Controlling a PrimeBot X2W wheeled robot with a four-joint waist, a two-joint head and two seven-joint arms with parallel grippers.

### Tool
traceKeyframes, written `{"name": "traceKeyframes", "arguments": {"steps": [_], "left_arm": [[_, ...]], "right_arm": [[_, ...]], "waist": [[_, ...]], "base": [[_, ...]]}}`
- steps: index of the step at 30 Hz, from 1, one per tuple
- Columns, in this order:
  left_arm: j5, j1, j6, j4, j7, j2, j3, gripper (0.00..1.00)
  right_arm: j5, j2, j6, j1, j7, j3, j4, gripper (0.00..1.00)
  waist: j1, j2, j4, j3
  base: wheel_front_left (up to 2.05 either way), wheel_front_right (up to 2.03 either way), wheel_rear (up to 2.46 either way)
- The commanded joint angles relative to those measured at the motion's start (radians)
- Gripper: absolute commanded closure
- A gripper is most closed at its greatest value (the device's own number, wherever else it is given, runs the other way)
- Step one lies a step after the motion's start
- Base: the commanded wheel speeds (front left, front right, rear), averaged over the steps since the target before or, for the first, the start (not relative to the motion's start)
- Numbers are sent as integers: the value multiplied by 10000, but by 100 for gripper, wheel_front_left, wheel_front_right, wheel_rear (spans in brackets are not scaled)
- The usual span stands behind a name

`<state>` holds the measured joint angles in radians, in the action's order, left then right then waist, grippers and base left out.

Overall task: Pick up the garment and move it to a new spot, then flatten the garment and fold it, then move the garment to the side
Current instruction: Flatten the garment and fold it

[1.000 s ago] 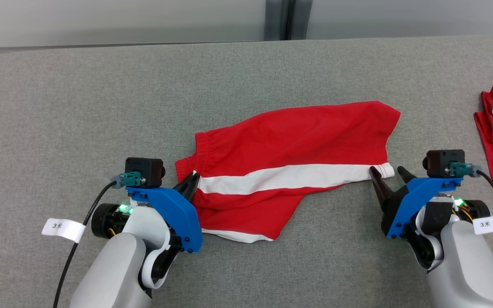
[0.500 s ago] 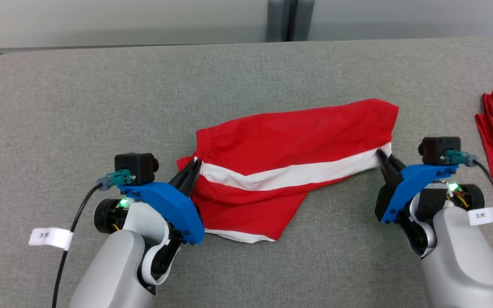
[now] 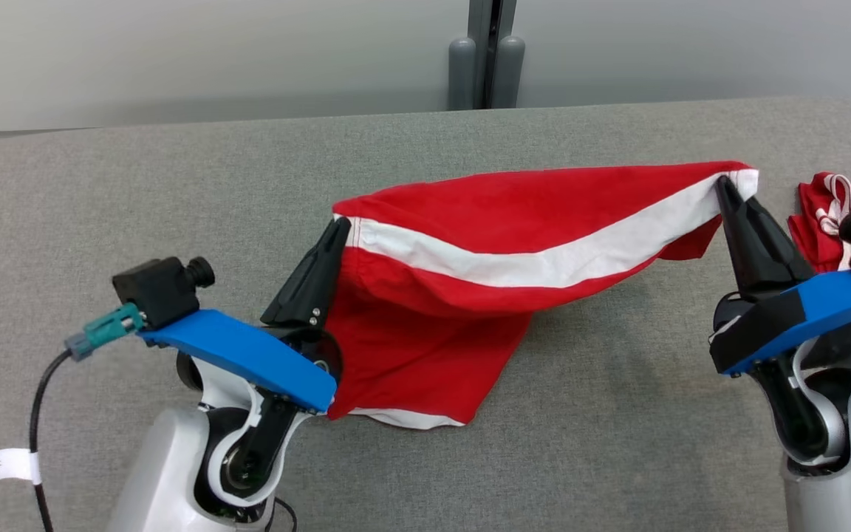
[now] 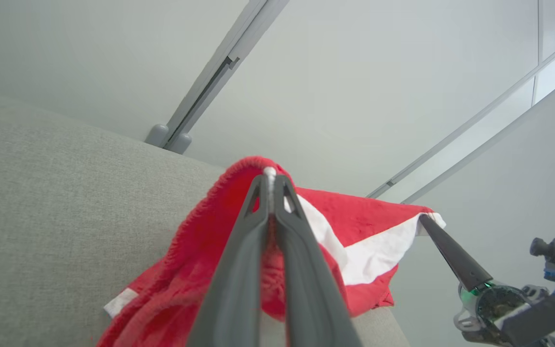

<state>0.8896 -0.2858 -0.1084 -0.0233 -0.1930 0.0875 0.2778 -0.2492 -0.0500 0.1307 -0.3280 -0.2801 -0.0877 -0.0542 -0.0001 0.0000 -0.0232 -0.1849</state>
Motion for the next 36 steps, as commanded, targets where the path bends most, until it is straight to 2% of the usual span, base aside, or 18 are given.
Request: {"name": "traceKeyframes", "arguments": {"steps": [1,4,7,11,16,22,27,31,36], "left_arm": [[143,79,-56,171,-77,14,-81,100],[793,-151,40,807,-514,62,-351,100],[1213,-904,174,1000,-1010,212,-611,100],[1125,-2392,434,422,-1515,672,-947,100],[303,-4694,472,-686,-1302,1273,-1213,100],[-398,-6997,87,-1946,119,1400,-1416,100],[-746,-7901,-131,-2771,1379,1291,-1234,100],[-785,-7441,-221,-3244,2198,1194,-728,100],[-625,-5921,-251,-3655,3112,1405,824,100]], "right_arm": [[-172,-10,1,121,-88,22,-186,100],[-169,-89,1,3,-579,48,-859,100],[-469,-112,1,-789,-915,146,-777,100],[-772,-256,1,-2441,-930,581,332,100],[-713,-210,1,-5137,150,683,2361,100],[-175,-45,1,-7871,2388,341,4799,100],[-48,-15,-1,-8873,3939,419,6225,100],[19,-16,1,-8569,4221,675,7162,100],[62,-62,1,-7200,3999,975,8077,100]], "waist": [[1,0,-18,-2],[1,0,-25,-117],[1,0,-1,-449],[1,0,-104,-1102],[1,0,-384,-1783],[1,0,-474,-1949],[1,0,-498,-2020],[1,0,-538,-2187],[1,0,-536,-2168]], "base": [[0,0,0],[0,0,0],[0,0,0],[0,0,0],[0,0,0],[0,0,0],[0,0,0],[0,0,0],[0,0,0]]}}
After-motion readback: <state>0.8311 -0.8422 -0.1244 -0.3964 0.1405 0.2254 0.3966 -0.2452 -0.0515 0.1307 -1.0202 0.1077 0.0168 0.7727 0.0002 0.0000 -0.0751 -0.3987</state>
